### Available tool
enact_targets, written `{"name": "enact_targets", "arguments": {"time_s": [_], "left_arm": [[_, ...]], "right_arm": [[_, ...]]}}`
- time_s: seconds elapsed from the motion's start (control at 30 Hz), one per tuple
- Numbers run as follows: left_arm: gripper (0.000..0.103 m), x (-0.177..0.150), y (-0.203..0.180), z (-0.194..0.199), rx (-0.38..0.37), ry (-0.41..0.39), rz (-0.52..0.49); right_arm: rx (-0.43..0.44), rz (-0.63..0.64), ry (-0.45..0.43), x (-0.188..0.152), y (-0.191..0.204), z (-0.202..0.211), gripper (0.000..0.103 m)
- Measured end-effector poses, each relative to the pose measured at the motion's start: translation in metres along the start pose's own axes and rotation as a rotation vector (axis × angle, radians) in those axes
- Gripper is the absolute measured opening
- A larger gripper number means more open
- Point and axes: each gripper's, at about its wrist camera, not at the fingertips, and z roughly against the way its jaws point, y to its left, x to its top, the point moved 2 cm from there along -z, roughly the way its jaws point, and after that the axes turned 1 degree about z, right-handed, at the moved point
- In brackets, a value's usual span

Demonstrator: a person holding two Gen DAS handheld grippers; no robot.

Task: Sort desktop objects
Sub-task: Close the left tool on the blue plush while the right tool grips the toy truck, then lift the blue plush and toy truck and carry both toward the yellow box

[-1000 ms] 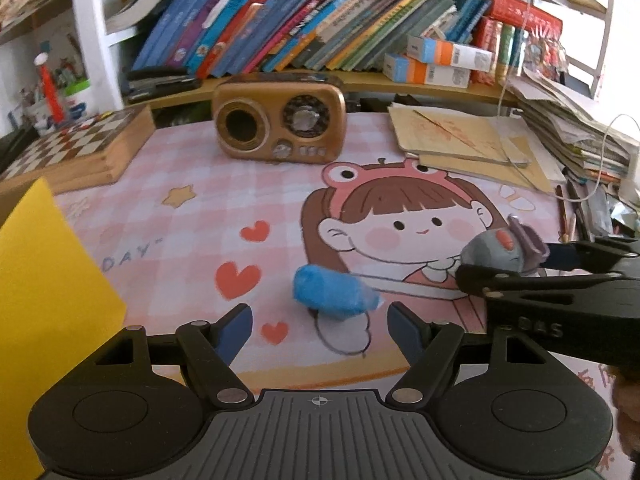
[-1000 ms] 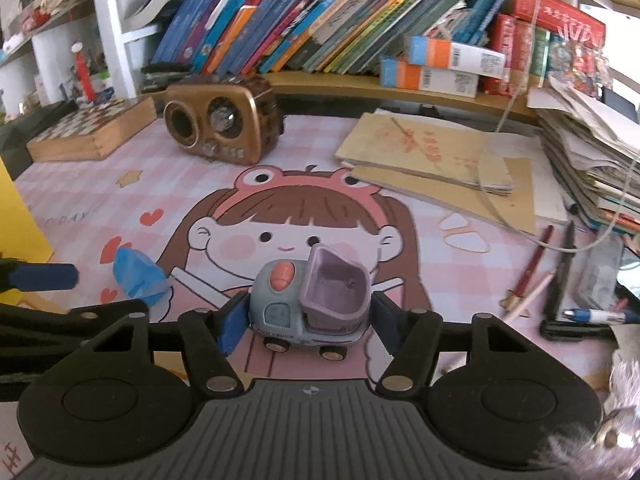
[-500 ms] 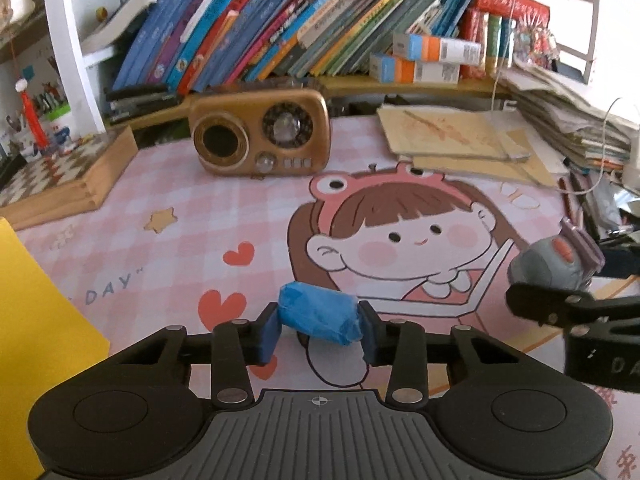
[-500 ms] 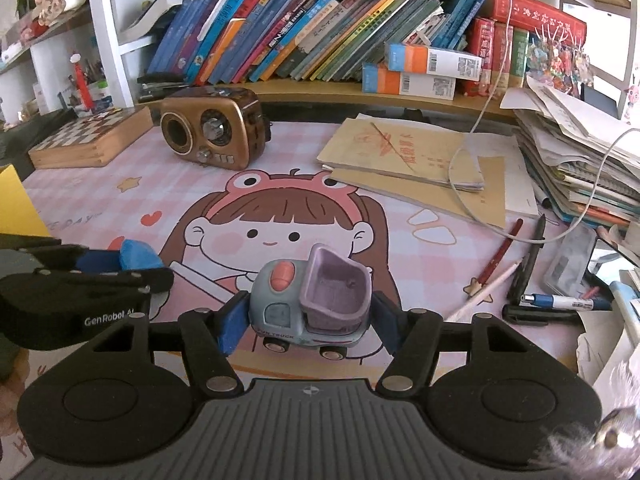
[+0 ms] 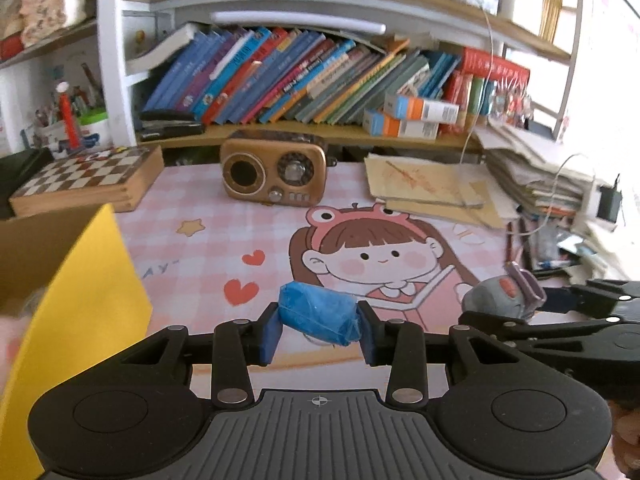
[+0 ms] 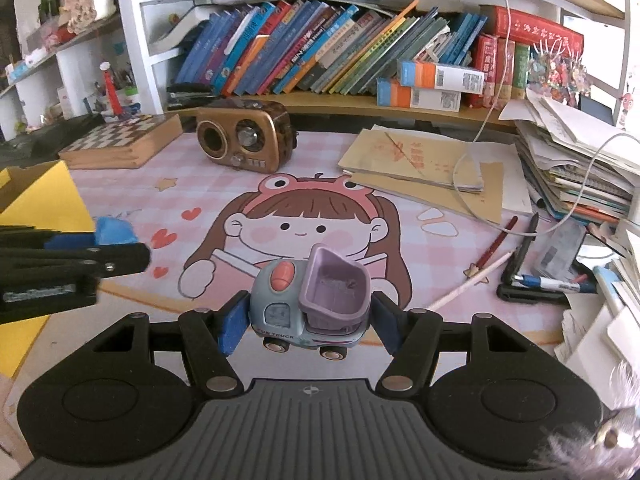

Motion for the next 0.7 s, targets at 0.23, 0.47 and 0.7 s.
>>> {"name": "enact_targets", "arguments": {"time_s": [0.23, 0.47, 0.7], "left_arm": [[0.038, -0.017, 0.006, 0.049, -0.012, -0.032, 0.045], [0.038, -0.033, 0.017, 0.088, -0.014, -0.054, 0.079], [0.037, -0.054, 0.034, 0.114, -0.023, -0.046, 0.114]], "right_arm": [[0.025, 0.004, -0.015, -0.012, 0.015, 0.034, 0.062], [0.065, 0.025, -0.011, -0.026, 0.041, 0.062, 0.062], [0.079, 0.031, 0.022, -0.049, 0.071, 0.085, 0.062]]}}
